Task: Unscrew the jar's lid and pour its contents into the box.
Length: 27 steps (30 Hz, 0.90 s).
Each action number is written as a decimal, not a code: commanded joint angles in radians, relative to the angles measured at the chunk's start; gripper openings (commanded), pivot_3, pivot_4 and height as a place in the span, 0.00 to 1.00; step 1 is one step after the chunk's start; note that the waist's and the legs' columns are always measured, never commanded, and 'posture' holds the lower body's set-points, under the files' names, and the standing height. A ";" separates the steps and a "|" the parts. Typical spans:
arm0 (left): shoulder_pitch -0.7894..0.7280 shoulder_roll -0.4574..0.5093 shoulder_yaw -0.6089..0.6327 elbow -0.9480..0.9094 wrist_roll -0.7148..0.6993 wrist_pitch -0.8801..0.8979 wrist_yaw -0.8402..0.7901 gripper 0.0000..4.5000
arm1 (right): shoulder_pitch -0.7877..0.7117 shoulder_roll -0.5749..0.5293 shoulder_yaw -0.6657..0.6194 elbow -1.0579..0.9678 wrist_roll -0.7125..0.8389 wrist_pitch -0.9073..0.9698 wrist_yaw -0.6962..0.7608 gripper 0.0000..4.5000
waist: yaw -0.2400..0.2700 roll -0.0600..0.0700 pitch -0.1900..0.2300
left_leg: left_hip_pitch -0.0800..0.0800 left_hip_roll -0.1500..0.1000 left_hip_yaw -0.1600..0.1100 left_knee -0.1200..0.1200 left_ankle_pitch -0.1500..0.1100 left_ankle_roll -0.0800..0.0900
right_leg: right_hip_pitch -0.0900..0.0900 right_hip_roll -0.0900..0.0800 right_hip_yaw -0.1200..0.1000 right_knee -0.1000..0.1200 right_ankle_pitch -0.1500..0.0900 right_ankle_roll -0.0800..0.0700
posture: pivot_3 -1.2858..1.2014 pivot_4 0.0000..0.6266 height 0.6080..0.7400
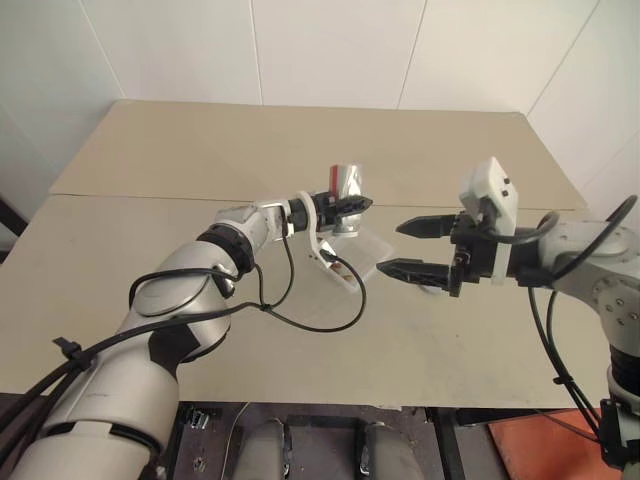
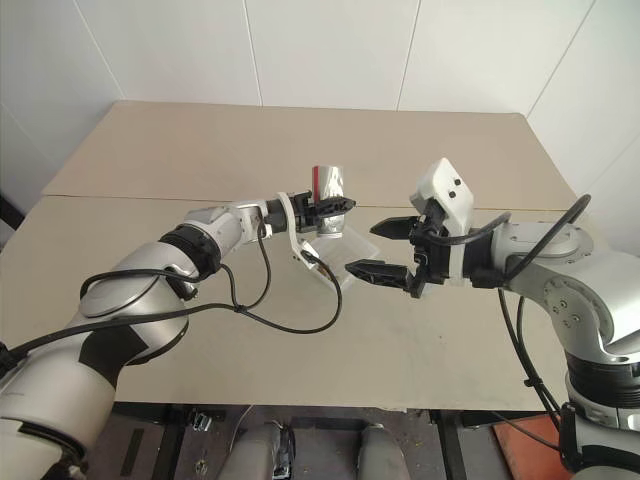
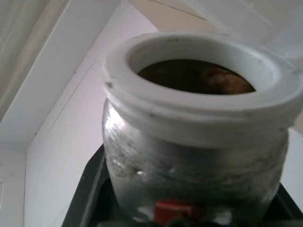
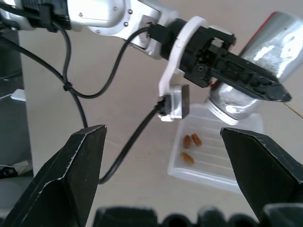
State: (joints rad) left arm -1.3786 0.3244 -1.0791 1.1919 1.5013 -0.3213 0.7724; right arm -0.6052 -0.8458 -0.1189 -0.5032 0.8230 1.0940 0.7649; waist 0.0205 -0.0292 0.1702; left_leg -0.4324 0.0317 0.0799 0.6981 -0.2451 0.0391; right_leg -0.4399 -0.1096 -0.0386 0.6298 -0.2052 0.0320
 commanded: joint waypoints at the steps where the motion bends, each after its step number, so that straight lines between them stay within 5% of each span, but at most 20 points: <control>1: -0.036 0.017 0.076 -0.017 -0.114 -0.063 -0.037 0.43 | 0.007 0.003 -0.030 -0.027 0.014 -0.019 -0.018 0.99 | 0.000 0.000 0.000 | 0.000 0.000 0.000 0.000 0.000 0.000 | 0.000 0.000 0.000 0.000 0.000 0.000 | 0.52 0.24 1.00; 4: 0.010 0.082 0.251 -0.029 -0.348 -0.187 -0.189 0.43 | 0.017 0.023 -0.019 -0.018 -0.010 -0.051 -0.040 0.99 | -0.004 0.000 0.000 | 0.000 0.000 0.000 0.001 0.000 0.000 | 0.000 0.000 0.000 0.000 0.000 0.000 | 0.52 0.24 1.00; 8: 0.190 0.138 0.602 -0.144 -0.878 -0.283 -0.670 0.43 | 0.049 0.056 -0.012 0.001 -0.072 -0.147 -0.051 0.99 | -0.021 0.001 0.000 | 0.003 0.002 0.001 0.000 0.000 0.000 | 0.000 -0.001 0.001 0.000 0.000 0.000 | 0.52 0.24 1.00; 10: 0.354 0.114 0.799 -0.384 -1.262 -0.072 -1.007 0.43 | 0.058 0.057 0.001 0.012 -0.100 -0.177 -0.050 0.99 | -0.024 0.001 -0.001 | 0.004 0.002 0.002 0.000 0.001 -0.001 | 0.001 -0.001 0.001 0.001 0.000 0.000 | 0.52 0.24 1.00; 15: 0.665 0.138 1.057 -0.902 -1.761 0.455 -1.326 0.43 | 0.066 0.054 0.014 0.034 -0.127 -0.207 -0.035 0.99 | -0.030 0.001 -0.001 | 0.002 0.002 -0.001 0.004 0.003 -0.005 | 0.001 -0.001 0.001 0.003 0.000 0.000 | 0.52 0.24 1.00; 21: 0.859 0.100 1.146 -1.076 -1.861 0.586 -1.320 0.43 | 0.047 0.062 0.029 0.054 -0.144 -0.213 -0.027 0.99 | -0.019 0.001 -0.001 | 0.011 0.000 -0.009 0.005 0.000 0.001 | 0.012 -0.001 0.000 0.000 0.000 0.000 | 0.52 0.24 1.00; 27: 0.880 0.019 1.119 -0.965 -1.786 0.497 -1.295 0.43 | 0.031 0.070 0.039 0.057 -0.152 -0.214 -0.018 0.99 | -0.008 0.001 -0.001 | 0.018 0.000 -0.010 0.005 -0.001 0.001 | 0.019 0.000 -0.001 -0.001 0.001 0.000 | 0.52 0.24 1.00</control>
State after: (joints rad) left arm -0.4730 0.3478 0.0463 0.2053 -0.3138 0.2255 -0.5332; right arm -0.5455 -0.7740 -0.0655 -0.4373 0.6723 0.9130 0.7437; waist 0.0125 -0.0278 0.1694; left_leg -0.4149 0.0318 0.0704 0.7033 -0.2456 0.0398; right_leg -0.4217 -0.1096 -0.0390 0.6295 -0.2046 0.0317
